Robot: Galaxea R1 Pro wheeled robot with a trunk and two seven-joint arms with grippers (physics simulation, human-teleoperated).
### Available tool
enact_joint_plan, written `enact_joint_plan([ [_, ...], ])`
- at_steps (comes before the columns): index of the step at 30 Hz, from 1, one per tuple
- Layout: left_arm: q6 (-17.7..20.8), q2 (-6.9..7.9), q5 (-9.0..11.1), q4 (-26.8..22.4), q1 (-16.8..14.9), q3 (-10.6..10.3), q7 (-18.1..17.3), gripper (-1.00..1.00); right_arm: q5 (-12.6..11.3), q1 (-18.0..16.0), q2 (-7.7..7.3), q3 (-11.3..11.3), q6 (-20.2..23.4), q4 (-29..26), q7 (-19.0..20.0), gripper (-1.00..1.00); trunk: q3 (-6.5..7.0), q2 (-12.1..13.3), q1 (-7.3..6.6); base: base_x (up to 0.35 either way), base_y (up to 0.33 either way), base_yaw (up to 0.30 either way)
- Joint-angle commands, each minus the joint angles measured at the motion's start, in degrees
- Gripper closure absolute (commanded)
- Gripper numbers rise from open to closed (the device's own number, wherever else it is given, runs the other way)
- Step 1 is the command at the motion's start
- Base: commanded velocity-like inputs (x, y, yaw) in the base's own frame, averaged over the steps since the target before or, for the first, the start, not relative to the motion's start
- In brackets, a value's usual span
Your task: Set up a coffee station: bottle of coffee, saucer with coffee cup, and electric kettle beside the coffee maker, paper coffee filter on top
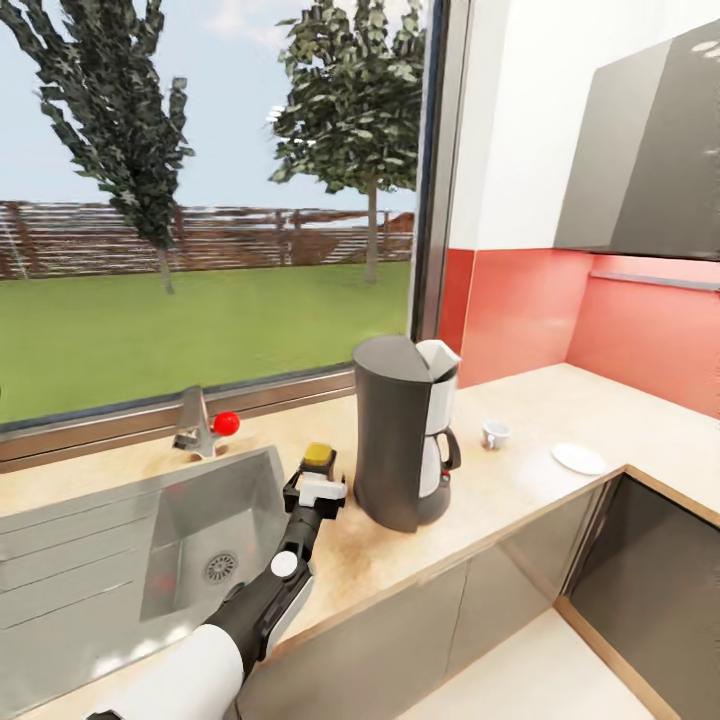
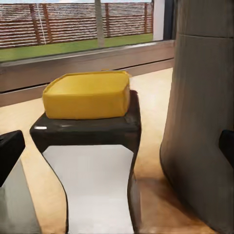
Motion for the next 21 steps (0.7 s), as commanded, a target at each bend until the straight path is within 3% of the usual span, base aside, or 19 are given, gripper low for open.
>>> enact_joint_plan([
  [1, -0.23, 0.05, 0.52, 0.05, -0.09, -0.48, 0.45, -1.0, -0.28, -0.06, 0.01, 0.44, -0.19, 0.07, -0.22, -1.0, -0.13, -0.13, 0.0, -0.337, 0.0, 0.0],
  [8, -0.32, 0.31, 0.54, 0.07, 0.58, -0.38, 0.53, -1.0, -0.28, -0.06, 0.01, 0.43, -0.19, 0.07, -0.28, -1.0, -0.13, -0.13, 0.0, -0.337, 0.0, 0.104],
  [14, -2.75, 0.53, 0.52, -0.86, 7.19, -0.43, 0.51, -1.0, -0.28, -0.06, 0.01, 0.36, -0.19, -0.02, -0.22, -1.0, -0.13, -0.13, 0.0, -0.337, 0.0, 0.271],
  [21, -11.12, 0.19, 0.42, -1.76, 15.18, -0.56, 0.53, -1.0, -0.28, -0.06, 0.01, 0.44, -0.25, -0.02, -0.2, -1.0, -0.13, -0.13, 0.0, -0.267, 0.0, 0.113],
])
